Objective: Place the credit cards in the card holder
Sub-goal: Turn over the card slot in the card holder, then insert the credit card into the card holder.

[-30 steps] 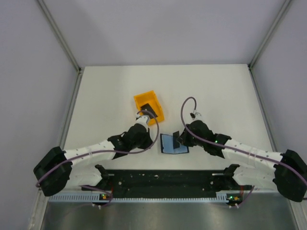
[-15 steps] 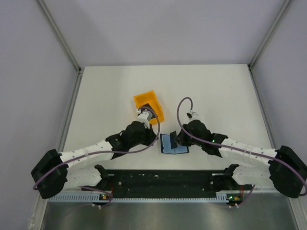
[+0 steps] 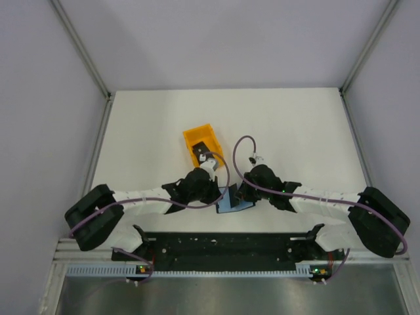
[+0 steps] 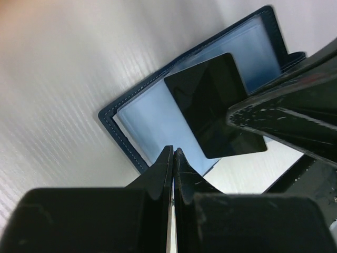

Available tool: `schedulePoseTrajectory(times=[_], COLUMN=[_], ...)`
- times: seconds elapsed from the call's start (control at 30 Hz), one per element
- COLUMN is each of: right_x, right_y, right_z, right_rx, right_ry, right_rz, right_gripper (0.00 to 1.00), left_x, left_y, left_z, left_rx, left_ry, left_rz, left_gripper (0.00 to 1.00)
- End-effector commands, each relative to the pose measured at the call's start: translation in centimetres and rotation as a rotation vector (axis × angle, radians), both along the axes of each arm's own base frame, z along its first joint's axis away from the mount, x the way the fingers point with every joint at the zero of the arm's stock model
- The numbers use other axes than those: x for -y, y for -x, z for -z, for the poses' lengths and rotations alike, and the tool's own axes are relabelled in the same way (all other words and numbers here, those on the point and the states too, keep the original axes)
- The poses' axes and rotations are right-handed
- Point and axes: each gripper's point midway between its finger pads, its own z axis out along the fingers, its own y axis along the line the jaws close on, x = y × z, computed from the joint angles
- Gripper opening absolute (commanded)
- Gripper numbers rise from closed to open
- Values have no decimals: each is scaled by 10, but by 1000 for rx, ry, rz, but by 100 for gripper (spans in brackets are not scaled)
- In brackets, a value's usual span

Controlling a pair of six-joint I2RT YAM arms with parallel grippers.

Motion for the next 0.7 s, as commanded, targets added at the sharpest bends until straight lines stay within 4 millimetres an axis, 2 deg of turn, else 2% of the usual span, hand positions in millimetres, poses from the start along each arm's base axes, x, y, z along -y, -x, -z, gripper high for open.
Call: schedulePoseTrajectory(times=[0.0,0.2,0.3,0.5,0.67], right_x=[-8,0,11,24,20], right_y=[-4,-2,0,4,11], right_z=[-22,-45,-48,-38,-32], right_rx=[50,110,110,80,52], right_ry=[-56,-77,-70,-67,-87], right_rz=[-13,-13,-14,-35,-86], right_gripper=[0,0,0,0,0], left_x=[18,15,11,5,4], left_y=[-1,2,3,5,5], left_z=[3,24,27,31,32], left_rx=[-10,-51,-53,-56,-53], left_ry=[62,24,15,0,-6], left_rz=[24,14,9,-1,-1], left_gripper=[0,0,0,0,0])
